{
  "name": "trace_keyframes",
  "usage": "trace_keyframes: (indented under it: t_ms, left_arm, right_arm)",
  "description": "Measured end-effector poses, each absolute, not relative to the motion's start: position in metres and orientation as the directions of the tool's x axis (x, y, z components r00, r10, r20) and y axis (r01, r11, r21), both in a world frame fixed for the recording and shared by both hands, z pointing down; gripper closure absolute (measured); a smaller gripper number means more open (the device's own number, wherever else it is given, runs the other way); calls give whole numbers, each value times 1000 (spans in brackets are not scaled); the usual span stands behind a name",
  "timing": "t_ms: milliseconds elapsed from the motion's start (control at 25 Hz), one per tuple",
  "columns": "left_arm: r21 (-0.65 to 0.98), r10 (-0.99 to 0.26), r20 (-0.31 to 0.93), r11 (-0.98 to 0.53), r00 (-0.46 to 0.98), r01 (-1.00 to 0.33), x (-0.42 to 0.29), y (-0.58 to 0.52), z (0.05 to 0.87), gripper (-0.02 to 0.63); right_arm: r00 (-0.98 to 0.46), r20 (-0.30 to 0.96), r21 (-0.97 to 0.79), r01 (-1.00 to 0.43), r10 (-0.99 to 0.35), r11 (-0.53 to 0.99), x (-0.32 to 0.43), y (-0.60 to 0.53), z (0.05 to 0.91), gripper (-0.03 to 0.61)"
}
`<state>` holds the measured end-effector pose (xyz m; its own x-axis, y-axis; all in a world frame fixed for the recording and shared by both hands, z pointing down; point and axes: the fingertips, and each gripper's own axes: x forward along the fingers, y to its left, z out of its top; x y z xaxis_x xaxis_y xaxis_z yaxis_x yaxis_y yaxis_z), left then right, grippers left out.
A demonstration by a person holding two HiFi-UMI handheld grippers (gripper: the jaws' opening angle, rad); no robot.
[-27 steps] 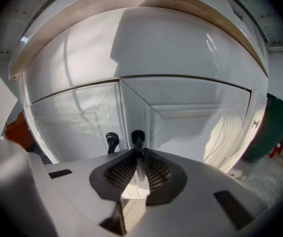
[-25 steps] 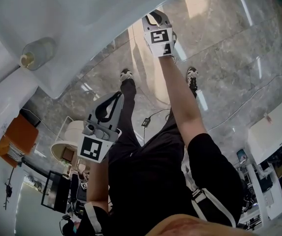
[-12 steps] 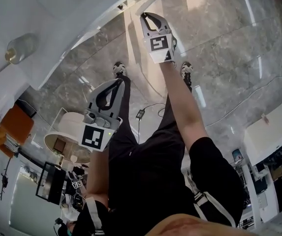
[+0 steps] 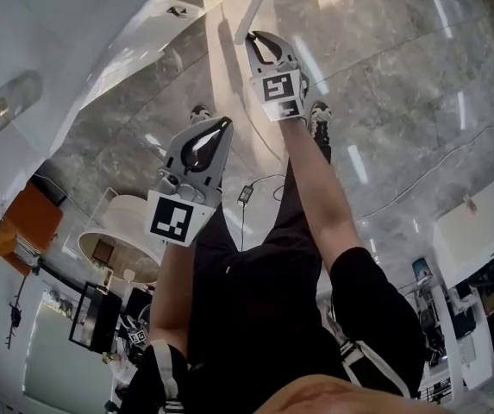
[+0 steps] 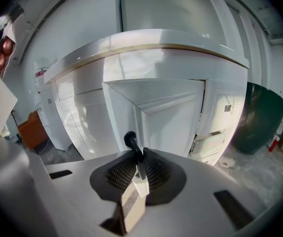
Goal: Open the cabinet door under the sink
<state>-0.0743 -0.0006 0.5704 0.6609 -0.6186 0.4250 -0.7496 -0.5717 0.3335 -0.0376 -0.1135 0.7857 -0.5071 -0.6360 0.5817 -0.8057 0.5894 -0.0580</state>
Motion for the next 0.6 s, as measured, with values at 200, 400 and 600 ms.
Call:
trace_keyframes:
  t_ms: [200, 400, 600]
  left_arm:
    - [347, -597, 435, -580, 674, -737, -51, -4, 580, 597]
    - [366, -577, 434, -589, 692, -720, -24, -6, 588, 598]
    - [389, -542, 423, -615, 726, -686, 6, -7, 589, 598]
  right_arm:
    - [-505, 595, -87, -814, -625, 575, -4, -105, 781, 482]
    - [-478, 605, -98, -838, -637, 537, 47, -101, 783, 482]
    - [-508, 610, -95, -809, -608, 580, 84, -102, 784, 482]
